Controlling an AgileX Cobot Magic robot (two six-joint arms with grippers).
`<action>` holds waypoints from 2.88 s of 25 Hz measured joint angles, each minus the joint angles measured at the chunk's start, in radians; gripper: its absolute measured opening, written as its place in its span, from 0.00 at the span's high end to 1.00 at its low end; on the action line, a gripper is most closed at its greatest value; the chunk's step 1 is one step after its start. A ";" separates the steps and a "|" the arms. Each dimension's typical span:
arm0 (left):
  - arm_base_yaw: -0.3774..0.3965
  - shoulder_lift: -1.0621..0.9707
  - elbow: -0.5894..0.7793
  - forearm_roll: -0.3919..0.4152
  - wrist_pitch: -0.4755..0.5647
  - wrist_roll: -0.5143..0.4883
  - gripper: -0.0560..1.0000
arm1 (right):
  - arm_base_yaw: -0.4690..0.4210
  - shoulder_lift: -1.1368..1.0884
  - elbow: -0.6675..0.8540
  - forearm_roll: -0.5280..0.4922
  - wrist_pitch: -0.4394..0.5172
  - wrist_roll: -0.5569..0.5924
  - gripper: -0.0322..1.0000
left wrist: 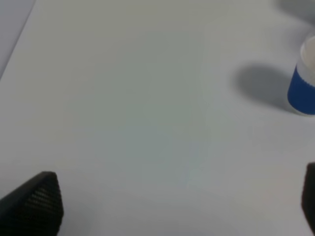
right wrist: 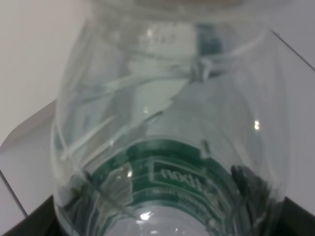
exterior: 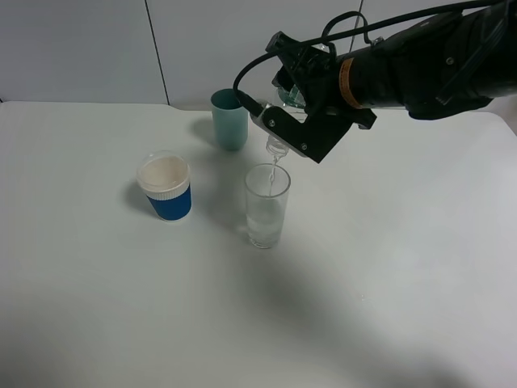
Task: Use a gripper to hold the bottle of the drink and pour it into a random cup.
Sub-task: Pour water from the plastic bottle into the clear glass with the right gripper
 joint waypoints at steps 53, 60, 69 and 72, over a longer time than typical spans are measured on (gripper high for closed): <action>0.000 0.000 0.000 0.001 0.000 0.000 0.02 | 0.088 0.000 -0.014 0.000 0.083 -0.152 0.42; 0.000 0.000 0.000 0.001 0.000 0.000 0.02 | 0.106 0.000 -0.044 0.000 0.104 -0.163 0.42; 0.000 0.000 0.000 0.000 0.000 0.000 0.02 | 0.111 -0.001 -0.055 0.000 0.105 -0.170 0.42; 0.000 0.000 0.000 0.000 0.000 0.000 0.02 | 0.111 -0.001 -0.055 0.000 0.105 -0.189 0.42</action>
